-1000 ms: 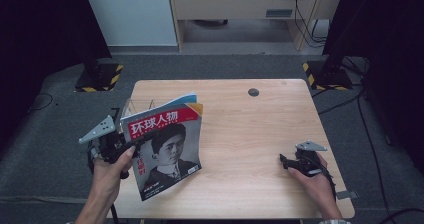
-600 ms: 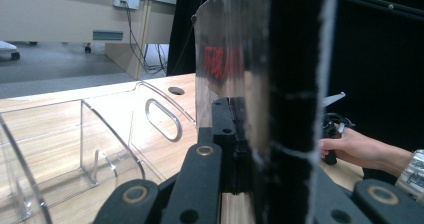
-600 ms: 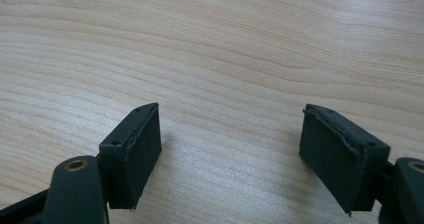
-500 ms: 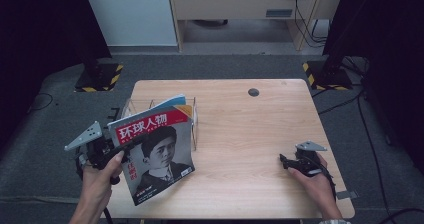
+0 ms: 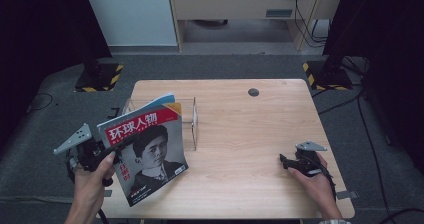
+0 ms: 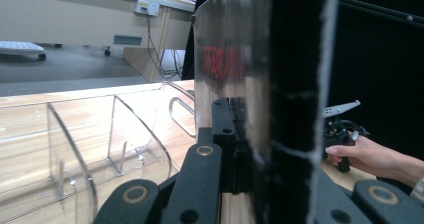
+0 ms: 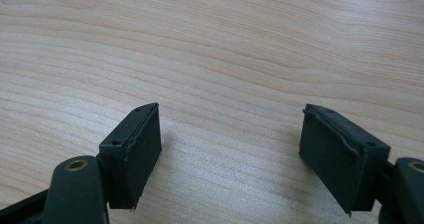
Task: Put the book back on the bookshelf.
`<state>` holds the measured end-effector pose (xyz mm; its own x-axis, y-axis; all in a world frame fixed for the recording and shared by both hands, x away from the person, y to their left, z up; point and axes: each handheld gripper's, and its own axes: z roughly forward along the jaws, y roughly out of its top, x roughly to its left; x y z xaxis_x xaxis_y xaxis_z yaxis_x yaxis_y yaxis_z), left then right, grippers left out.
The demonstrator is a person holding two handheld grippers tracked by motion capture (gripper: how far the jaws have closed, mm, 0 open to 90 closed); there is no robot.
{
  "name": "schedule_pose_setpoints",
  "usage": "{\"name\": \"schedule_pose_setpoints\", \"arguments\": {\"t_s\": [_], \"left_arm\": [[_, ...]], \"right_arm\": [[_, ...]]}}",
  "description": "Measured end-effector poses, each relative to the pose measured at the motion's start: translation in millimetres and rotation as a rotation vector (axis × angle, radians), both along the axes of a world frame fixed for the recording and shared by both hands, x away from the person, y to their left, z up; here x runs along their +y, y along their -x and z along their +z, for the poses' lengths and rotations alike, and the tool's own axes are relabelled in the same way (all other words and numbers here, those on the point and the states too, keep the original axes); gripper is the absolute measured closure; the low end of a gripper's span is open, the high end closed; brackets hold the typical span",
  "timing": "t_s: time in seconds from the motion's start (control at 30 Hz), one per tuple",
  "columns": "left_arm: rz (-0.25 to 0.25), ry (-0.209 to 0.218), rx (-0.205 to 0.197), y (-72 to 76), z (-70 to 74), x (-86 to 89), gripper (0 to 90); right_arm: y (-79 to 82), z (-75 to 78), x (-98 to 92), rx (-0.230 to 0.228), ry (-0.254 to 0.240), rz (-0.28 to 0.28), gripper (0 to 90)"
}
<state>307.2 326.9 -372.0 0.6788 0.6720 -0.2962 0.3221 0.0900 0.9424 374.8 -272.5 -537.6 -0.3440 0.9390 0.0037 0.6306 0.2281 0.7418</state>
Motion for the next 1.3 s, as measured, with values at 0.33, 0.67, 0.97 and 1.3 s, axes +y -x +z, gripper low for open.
{"name": "schedule_pose_setpoints", "arguments": {"t_s": [0.33,0.67,0.97,1.3], "left_arm": [[0.063,-0.023,0.008,6.8,-4.2,15.3,86.4],[0.108,-0.024,0.003,17.0,-4.9,30.2,86.4],[0.16,-0.018,0.006,24.1,-6.0,44.1,86.4],[0.219,-0.008,0.013,30.0,-7.7,59.8,86.4]], "right_arm": [[0.0,0.0,0.0,0.0,0.0,0.0,24.8],[0.0,0.0,0.0,0.0,0.0,0.0,24.8],[0.1,0.0,0.1,0.0,0.0,-0.001,24.9],[0.2,0.0,0.1,0.0,0.0,-0.001,24.9]]}}
